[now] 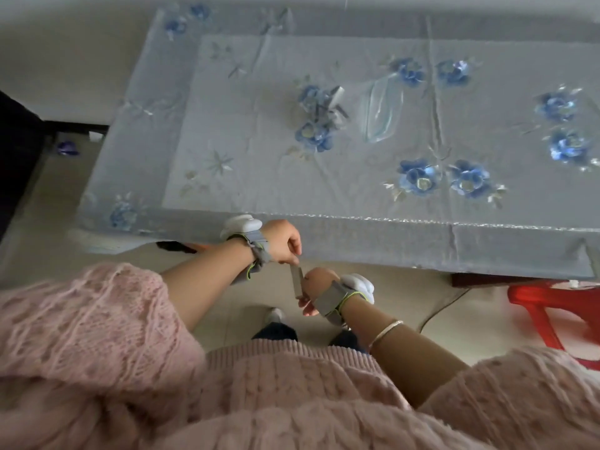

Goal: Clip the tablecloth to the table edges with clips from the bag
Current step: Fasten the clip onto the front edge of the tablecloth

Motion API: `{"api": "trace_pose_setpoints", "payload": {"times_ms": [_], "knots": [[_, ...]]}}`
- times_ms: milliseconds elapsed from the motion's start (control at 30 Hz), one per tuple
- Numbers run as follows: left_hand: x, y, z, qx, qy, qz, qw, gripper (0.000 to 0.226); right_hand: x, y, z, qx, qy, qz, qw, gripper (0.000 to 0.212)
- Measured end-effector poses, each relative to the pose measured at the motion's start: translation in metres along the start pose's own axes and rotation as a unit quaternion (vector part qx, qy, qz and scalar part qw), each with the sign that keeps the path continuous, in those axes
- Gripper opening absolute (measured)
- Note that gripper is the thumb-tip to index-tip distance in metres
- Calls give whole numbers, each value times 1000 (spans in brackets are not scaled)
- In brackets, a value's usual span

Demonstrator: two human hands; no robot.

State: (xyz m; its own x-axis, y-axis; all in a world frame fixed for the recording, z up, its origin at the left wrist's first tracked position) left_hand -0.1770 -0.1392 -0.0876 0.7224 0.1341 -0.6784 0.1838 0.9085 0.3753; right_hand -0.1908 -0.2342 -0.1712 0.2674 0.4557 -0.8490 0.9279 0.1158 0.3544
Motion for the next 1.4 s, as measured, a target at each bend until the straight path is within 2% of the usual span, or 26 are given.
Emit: {"api": "trace_pose_setpoints", "payload": {"times_ms": [133, 267, 367, 500, 600, 700, 767, 833, 867, 933, 967, 1000, 1067, 1133, 1167, 1233, 1300, 1333, 1400], "knots": [[-25, 41, -48, 10, 21, 12, 1000, 20, 15, -38, -53, 61, -18, -24, 998, 34], [-24, 60, -63, 31, 19, 22, 999, 21, 24, -45, -71, 77, -38, -40, 996, 36], [-22, 70, -61, 68, 4, 34, 997, 21, 27, -44, -81, 106, -52, -40, 992, 34], [-11, 80, -55, 104, -15, 33, 994, 24, 33, -46, -89, 220, -76, -22, 972, 34], [-3, 84, -47, 118, -27, 32, 992, 26, 39, -48, -92, 267, -85, -27, 960, 41], [1, 91, -45, 101, -36, 51, 993, 24, 36, -47, -93, 325, -103, -24, 940, 46], [0, 94, -47, 72, -46, 73, 994, 21, 38, -48, -93, 326, -104, -20, 939, 44], [-6, 101, -49, 33, -70, 126, 989, 17, 36, -50, -93, 348, -109, -23, 931, 43], [-10, 113, -49, 5, -87, 184, 979, 17, 33, -48, -94, 359, -108, -33, 927, 44], [-27, 143, -57, -59, -102, 328, 937, 18, 25, -49, -95, 378, -92, -63, 919, 44], [-33, 153, -62, -70, -106, 374, 919, 19, 24, -44, -92, 361, -85, -54, 927, 40], [-33, 158, -66, -60, -104, 387, 914, 20, 23, -32, -85, 298, -75, -8, 952, 33], [-28, 151, -80, -5, -89, 364, 927, 28, 14, -9, -75, 114, -39, 95, 988, 24], [-23, 140, -98, 73, -71, 333, 938, 41, -5, 11, -79, -37, 26, 202, 978, 20], [-23, 133, -105, 108, -68, 323, 938, 46, -19, 22, -87, -87, 81, 271, 955, 19], [-24, 128, -114, 153, -72, 327, 930, 52, -44, 28, -113, -214, 188, 372, 884, 49], [-25, 126, -117, 167, -76, 333, 925, 54, -46, 22, -132, -327, 207, 390, 836, 85], [-24, 124, -118, 170, -74, 332, 925, 54, -39, 19, -136, -354, 186, 359, 844, 96], [-23, 121, -118, 172, -69, 324, 928, 55, -28, 17, -141, -361, 161, 327, 858, 101]]}}
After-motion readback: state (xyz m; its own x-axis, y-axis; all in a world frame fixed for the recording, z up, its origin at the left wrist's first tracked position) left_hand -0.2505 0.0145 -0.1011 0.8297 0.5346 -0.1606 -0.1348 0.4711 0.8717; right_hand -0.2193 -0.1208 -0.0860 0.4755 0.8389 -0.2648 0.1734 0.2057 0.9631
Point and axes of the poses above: each hand's wrist, its own x-axis towards the middle knuckle, its own y-axis out of the back of the hand, z = x × y, the point moved 10 cm from there along x, towards the middle knuckle, and after that the axes turned 15 degrees about -x, right-handed, at the moved point
